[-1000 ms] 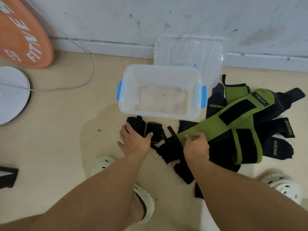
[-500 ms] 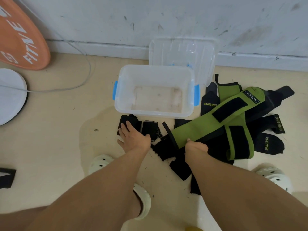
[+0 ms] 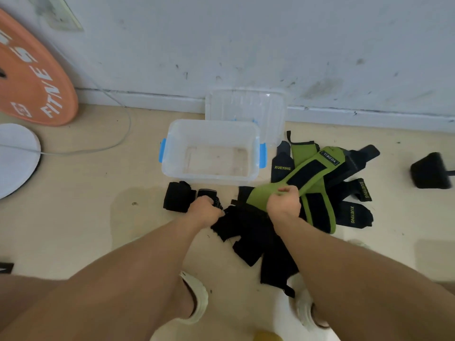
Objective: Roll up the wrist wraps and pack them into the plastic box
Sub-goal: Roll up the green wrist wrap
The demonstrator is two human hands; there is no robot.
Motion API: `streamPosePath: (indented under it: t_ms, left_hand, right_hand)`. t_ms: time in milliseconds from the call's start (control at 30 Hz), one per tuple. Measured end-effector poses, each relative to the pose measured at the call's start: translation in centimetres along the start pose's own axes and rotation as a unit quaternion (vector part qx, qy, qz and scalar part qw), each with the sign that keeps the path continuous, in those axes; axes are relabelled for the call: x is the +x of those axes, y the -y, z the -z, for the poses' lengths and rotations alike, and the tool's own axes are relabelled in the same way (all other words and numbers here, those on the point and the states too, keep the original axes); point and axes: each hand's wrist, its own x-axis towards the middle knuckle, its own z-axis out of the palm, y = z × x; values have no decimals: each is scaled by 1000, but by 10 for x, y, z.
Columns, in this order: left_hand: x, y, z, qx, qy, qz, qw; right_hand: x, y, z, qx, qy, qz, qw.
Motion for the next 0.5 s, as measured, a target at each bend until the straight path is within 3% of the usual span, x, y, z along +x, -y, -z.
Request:
streamPosePath:
  t_ms: [100, 200, 400, 500]
  left_hand:
    - [-22, -32, 10, 12, 47, -71, 996]
    - [-54, -71, 25, 36, 19, -155, 987]
    - [-129, -144, 55, 66, -28, -307, 949]
    - [-161, -168, 69, 23, -43, -354, 934]
  right_hand:
    - [-8, 28, 43, -33, 17, 104, 994]
    - [-21, 60, 88, -52, 31, 185, 981]
    - [-53, 133, 169, -18, 60, 242, 968]
    - [-80, 163, 210, 28, 67, 274, 959]
